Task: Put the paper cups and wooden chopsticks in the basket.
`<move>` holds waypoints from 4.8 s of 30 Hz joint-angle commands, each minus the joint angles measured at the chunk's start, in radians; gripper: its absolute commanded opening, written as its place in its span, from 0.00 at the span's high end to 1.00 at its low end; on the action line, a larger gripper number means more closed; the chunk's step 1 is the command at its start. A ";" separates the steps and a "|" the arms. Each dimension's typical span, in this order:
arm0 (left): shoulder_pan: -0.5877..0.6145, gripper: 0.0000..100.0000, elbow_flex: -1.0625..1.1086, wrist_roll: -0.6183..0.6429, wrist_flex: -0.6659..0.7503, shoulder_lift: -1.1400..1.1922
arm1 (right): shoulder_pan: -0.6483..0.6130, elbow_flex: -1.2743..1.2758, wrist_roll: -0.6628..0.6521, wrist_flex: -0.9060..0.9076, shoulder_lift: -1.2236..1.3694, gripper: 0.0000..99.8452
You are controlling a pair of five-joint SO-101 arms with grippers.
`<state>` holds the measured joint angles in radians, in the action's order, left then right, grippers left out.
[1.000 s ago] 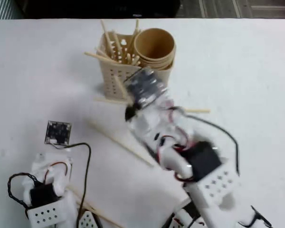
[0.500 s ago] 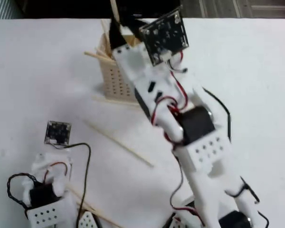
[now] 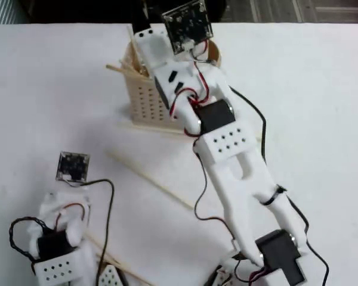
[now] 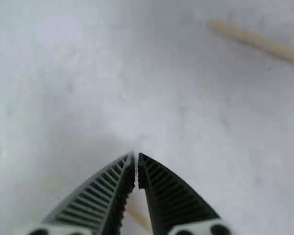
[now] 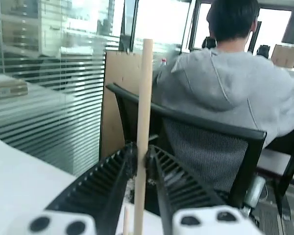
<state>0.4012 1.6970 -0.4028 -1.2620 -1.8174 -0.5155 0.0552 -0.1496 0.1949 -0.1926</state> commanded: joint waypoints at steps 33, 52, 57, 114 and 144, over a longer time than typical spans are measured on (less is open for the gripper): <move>0.002 0.96 -0.005 0.011 -0.008 -0.007 | 0.364 0.359 -0.730 1.280 -0.433 0.82; 0.002 0.96 -0.005 0.011 -0.008 -0.007 | 0.300 0.988 -0.997 0.375 -0.432 0.82; 0.002 0.96 -0.005 0.011 -0.008 -0.007 | 0.265 0.944 -1.005 0.375 -0.341 0.82; 0.002 0.96 -0.005 0.011 -0.008 -0.007 | 0.140 0.270 -1.062 1.184 0.036 0.98; 0.002 0.96 -0.005 0.011 -0.008 -0.007 | 0.038 0.703 -0.953 0.834 0.005 0.98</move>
<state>0.4012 1.6970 -0.4028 -1.2620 -1.8174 -0.4465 0.7656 -1.1101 1.0342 -0.2110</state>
